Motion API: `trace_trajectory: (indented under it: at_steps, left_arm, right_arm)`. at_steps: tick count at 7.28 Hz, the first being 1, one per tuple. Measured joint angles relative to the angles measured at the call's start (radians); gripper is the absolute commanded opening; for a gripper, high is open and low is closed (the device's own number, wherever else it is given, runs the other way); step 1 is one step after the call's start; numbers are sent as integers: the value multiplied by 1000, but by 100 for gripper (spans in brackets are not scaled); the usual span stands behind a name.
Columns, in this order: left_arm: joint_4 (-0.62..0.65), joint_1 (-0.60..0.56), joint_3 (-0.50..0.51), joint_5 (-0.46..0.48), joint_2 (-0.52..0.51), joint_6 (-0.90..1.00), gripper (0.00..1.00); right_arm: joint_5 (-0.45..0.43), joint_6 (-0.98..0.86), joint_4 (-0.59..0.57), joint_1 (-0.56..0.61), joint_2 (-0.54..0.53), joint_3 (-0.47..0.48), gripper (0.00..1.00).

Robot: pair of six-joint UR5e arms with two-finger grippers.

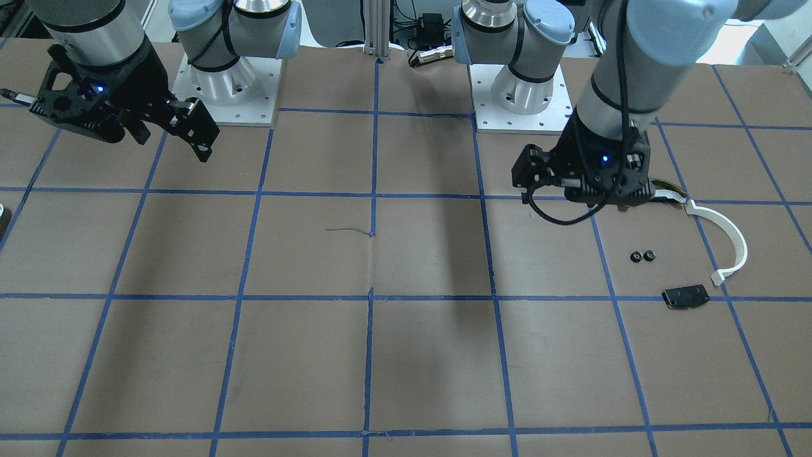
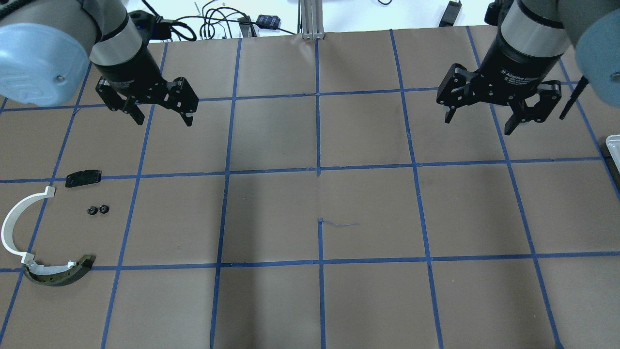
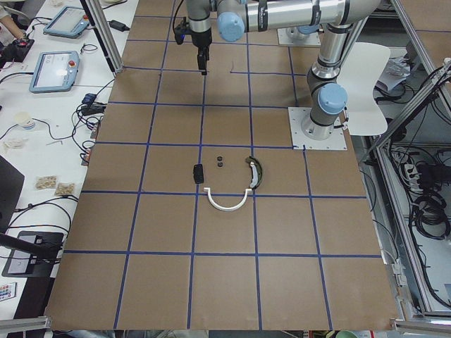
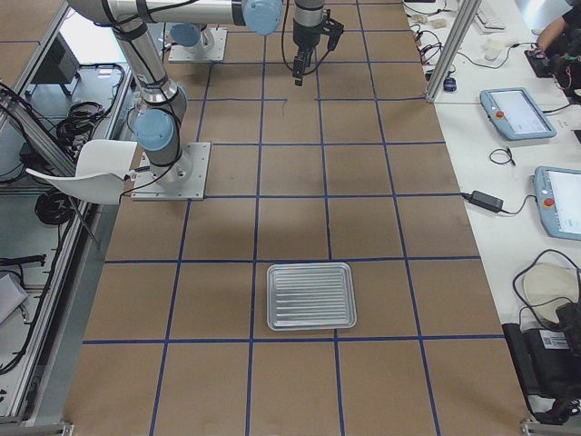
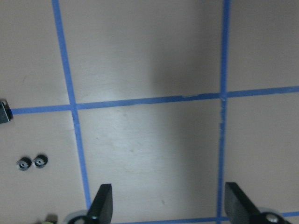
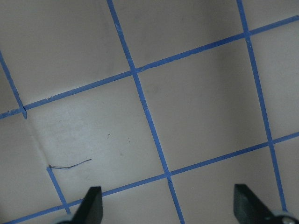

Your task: Place bearing gear from tray to pile

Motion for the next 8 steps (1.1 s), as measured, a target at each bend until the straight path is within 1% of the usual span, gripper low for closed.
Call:
trace_trajectory:
  at_steps: [1, 2, 3, 4, 5, 8]
  left_arm:
    - [-10, -18, 19, -32, 37, -15, 100]
    - [-25, -24, 26, -15, 62, -20, 100]
    - [-55, -21, 29, 29, 75, -25, 100]
    - [-82, -9, 35, 32, 77, -41, 100]
    - [-97, 5, 49, 14, 71, -58, 100]
    - [-147, 18, 101, 0, 43, -58, 100]
  right_arm:
    - [0, 0, 0, 0, 0, 0, 100]
    - [0, 0, 0, 0, 0, 0, 100]
    - [0, 0, 0, -1, 0, 0, 100]
    - [0, 0, 0, -1, 0, 0, 100]
    - [0, 0, 0, -1, 0, 1, 100]
    - [0, 0, 0, -1, 0, 1, 100]
